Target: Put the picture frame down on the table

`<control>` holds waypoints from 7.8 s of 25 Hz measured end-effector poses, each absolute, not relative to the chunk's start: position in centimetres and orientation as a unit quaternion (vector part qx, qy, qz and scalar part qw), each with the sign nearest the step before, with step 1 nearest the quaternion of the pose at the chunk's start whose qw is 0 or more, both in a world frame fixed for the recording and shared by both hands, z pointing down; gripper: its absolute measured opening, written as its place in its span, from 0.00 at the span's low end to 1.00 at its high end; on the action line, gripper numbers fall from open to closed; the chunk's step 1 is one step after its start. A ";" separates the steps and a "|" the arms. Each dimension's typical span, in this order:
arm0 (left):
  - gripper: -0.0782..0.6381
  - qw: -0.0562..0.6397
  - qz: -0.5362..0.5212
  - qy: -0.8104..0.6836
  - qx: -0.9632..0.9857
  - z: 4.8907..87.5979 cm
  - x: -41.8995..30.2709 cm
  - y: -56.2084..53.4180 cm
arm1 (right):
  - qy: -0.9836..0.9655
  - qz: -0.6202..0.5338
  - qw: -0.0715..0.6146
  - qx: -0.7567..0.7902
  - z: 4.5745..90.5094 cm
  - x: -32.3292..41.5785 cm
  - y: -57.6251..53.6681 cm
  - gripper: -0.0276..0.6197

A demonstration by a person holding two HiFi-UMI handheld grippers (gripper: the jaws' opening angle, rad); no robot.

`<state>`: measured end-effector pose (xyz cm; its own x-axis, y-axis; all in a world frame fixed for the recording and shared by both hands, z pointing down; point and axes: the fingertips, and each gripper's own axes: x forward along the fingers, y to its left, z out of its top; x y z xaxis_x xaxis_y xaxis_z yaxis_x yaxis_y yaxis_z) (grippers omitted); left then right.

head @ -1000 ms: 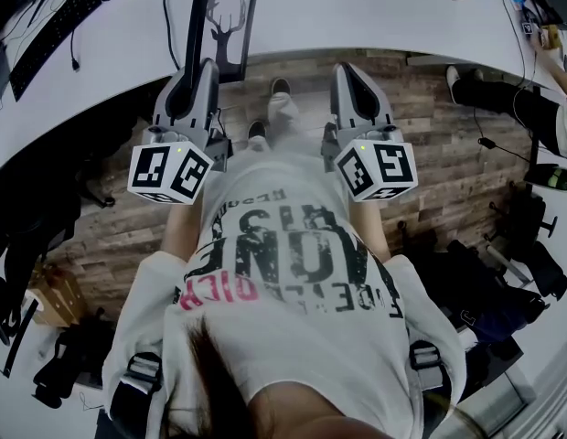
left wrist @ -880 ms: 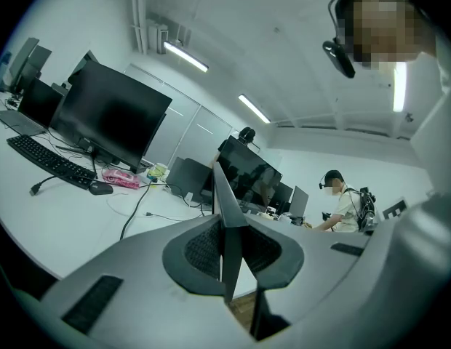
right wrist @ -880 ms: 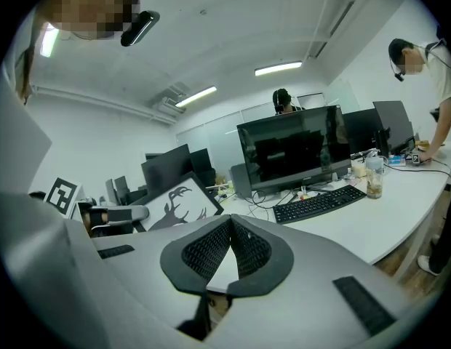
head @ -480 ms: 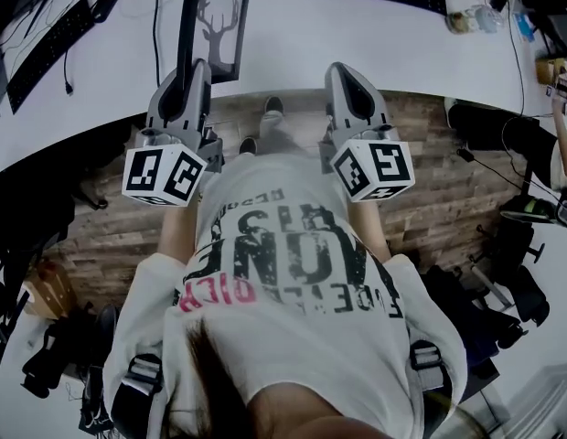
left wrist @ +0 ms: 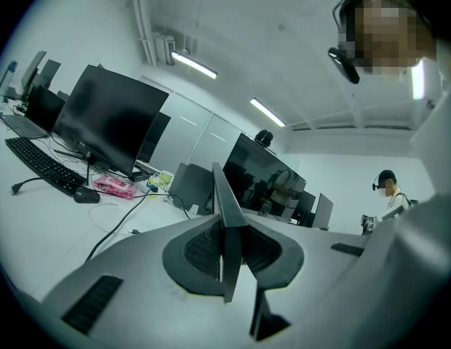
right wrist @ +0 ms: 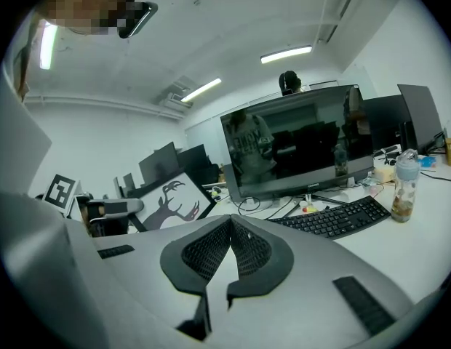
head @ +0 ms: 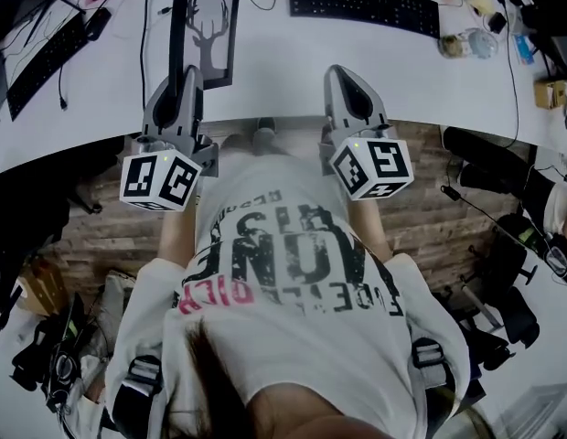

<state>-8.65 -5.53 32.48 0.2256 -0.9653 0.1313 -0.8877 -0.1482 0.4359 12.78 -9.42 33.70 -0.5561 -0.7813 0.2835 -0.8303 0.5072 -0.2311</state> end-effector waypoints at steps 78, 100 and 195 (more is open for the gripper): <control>0.16 0.328 -0.048 -0.572 0.750 41.0 -10.7 -9.0 | -0.810 0.204 0.092 0.542 35.6 10.4 -10.8 0.04; 0.16 0.345 0.017 -0.546 0.763 45.5 -7.1 -8.7 | -0.801 0.220 0.102 0.547 37.0 11.0 -9.5 0.04; 0.11 0.306 0.182 -0.612 0.707 50.9 -12.9 -10.4 | -0.794 0.160 0.113 0.575 35.3 16.5 -14.5 0.04</control>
<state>-12.86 -10.39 50.87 0.1856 -0.7534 0.6309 -0.9756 -0.0648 0.2096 16.50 -14.53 35.30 -0.3135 -0.8769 0.3644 -0.9496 0.2878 -0.1245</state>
